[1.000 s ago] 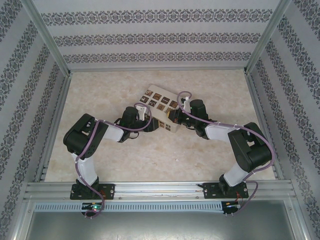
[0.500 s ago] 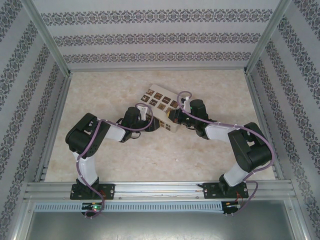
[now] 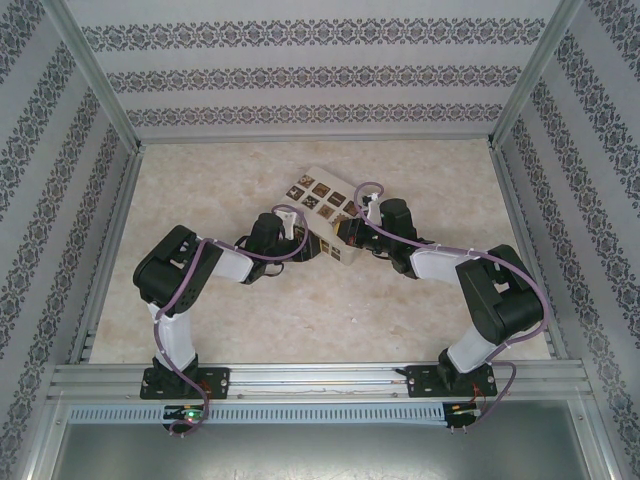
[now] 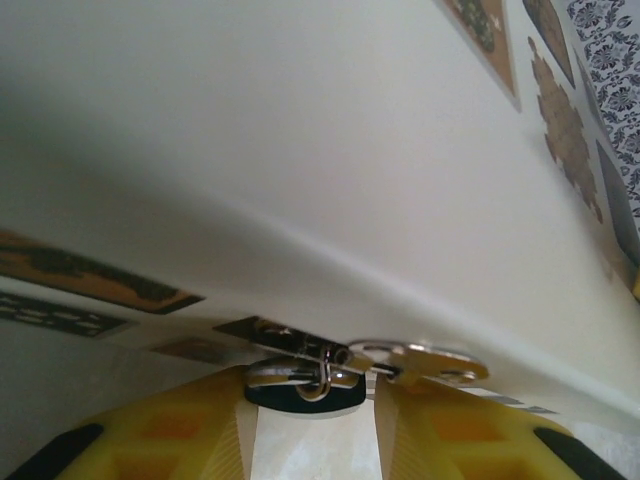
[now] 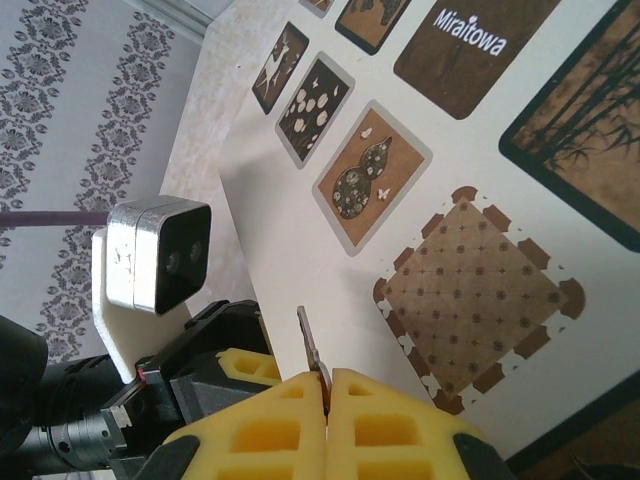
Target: Unlock the padlock with the key
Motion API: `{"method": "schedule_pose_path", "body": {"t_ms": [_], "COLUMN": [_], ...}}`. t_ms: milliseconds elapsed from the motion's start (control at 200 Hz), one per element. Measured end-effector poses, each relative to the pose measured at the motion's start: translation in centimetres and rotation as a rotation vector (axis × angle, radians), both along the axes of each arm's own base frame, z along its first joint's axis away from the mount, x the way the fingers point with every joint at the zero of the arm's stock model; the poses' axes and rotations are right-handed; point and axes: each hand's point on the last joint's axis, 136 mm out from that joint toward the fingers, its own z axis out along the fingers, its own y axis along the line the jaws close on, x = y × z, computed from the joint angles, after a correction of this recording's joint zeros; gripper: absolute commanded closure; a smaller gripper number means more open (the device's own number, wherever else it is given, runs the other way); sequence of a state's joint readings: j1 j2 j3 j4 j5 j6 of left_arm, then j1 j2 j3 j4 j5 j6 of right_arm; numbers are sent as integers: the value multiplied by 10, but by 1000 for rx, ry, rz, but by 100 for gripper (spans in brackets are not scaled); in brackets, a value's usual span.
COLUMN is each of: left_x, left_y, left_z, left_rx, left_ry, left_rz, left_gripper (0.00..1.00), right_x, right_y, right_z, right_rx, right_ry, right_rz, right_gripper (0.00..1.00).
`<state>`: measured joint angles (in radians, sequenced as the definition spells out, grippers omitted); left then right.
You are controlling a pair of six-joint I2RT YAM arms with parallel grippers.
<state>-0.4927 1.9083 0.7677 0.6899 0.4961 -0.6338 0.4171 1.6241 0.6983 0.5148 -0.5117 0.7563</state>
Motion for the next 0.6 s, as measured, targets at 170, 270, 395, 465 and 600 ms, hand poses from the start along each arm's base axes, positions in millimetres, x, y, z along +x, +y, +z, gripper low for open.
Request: {"method": "schedule_pose_path", "body": {"t_ms": [170, 270, 395, 465, 600], "left_x": [1, 1, 1, 1, 1], "left_y": [0, 0, 0, 0, 0], "left_z": [-1, -1, -1, -1, -1], "left_rx": [2, 3, 3, 4, 5], "left_ry": [4, 3, 3, 3, 2], "left_rz": [10, 13, 13, 13, 15], "left_gripper": [73, 74, 74, 74, 76], "right_x": [0, 0, -1, -1, -5], "right_y": [0, 0, -1, -1, -4], "right_z": [0, 0, 1, 2, 3], "right_rx": [0, 0, -2, -3, -16], "right_ry": [0, 0, 2, 4, 21], "right_rz": [0, -1, -2, -3, -10], "right_gripper": [100, 100, 100, 100, 100]}}
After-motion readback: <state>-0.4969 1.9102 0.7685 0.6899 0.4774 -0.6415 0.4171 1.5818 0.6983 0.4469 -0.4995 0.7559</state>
